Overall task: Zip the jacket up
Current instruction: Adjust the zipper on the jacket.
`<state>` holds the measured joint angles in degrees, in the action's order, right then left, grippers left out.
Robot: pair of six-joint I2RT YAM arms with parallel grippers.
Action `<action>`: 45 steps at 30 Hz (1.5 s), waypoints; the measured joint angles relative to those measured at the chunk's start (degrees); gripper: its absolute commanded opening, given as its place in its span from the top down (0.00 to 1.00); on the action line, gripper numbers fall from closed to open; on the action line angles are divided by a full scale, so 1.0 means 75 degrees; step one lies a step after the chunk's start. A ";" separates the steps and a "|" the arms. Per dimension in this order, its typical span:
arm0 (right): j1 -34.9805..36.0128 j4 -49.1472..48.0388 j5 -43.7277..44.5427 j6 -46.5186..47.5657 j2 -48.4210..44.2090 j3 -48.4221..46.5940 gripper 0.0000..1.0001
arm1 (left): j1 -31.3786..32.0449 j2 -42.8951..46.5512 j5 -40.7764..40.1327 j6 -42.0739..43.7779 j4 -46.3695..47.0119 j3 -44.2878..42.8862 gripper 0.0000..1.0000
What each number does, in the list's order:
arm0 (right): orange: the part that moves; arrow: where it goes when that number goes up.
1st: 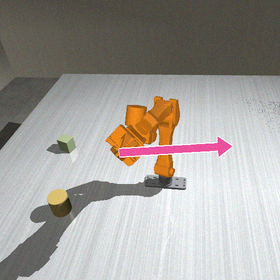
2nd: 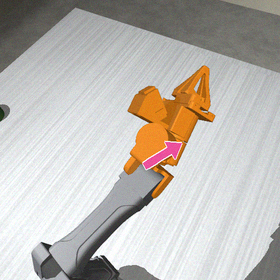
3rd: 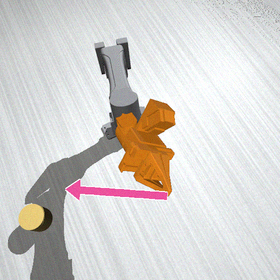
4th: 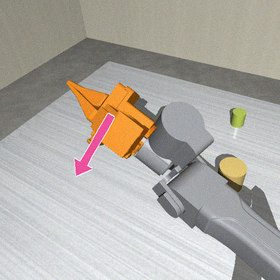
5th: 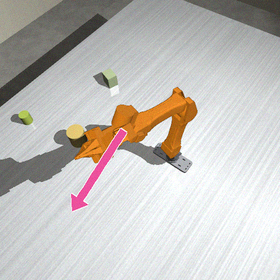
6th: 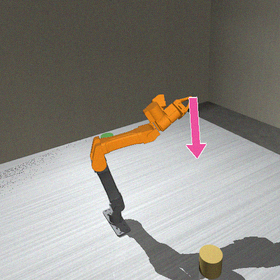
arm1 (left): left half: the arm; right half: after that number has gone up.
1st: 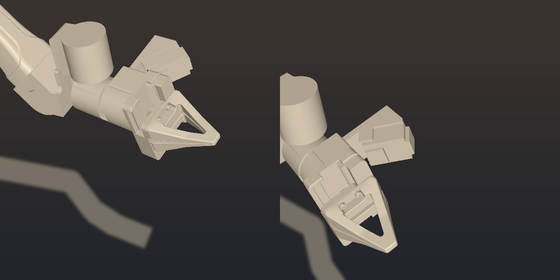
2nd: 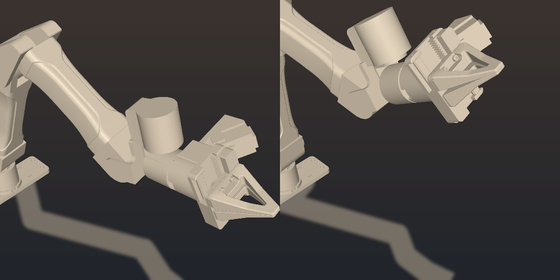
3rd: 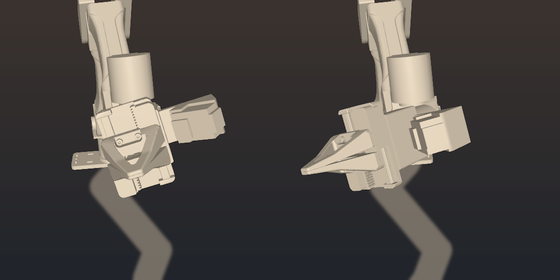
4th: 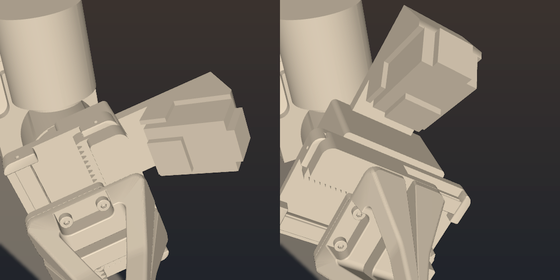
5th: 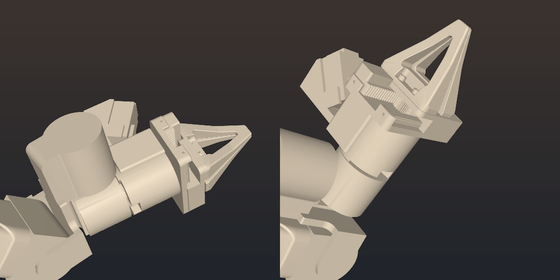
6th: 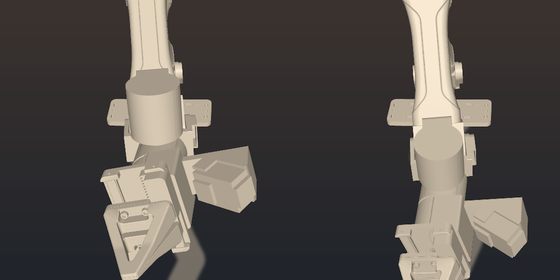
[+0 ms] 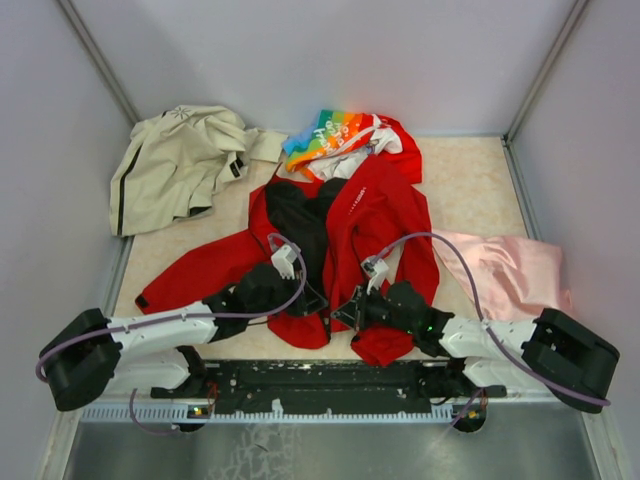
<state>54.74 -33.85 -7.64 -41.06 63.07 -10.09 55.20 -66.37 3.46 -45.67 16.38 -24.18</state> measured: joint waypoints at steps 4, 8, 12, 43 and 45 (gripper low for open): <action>0.0000 -0.0035 0.0000 0.0009 -0.0044 0.0000 1.00 | 0.0000 0.0009 0.0157 -0.0128 0.0055 0.0160 0.76; 0.0000 -0.0067 -0.0006 0.0015 -0.0044 0.0000 1.00 | 0.0000 0.0000 0.0315 -0.0175 0.0108 0.0251 0.74; 0.0000 -0.0076 -0.0029 0.0052 -0.0032 0.0000 1.00 | 0.0000 -0.0111 0.0463 -0.0216 0.0251 0.0251 0.67; 0.0052 0.0003 -0.0125 0.0195 0.0300 -0.0006 1.00 | -0.0009 -0.1037 0.0836 -0.0414 0.0973 0.0245 1.00; 0.0052 0.0087 -0.0058 0.0198 0.0175 -0.0003 1.00 | -0.0009 -0.1003 0.0833 -0.0411 0.1072 0.0277 1.00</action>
<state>55.13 -33.19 -8.08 -39.57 64.38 -10.11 55.13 -73.89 9.72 -48.75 24.43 -22.11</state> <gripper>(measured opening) 0.006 0.006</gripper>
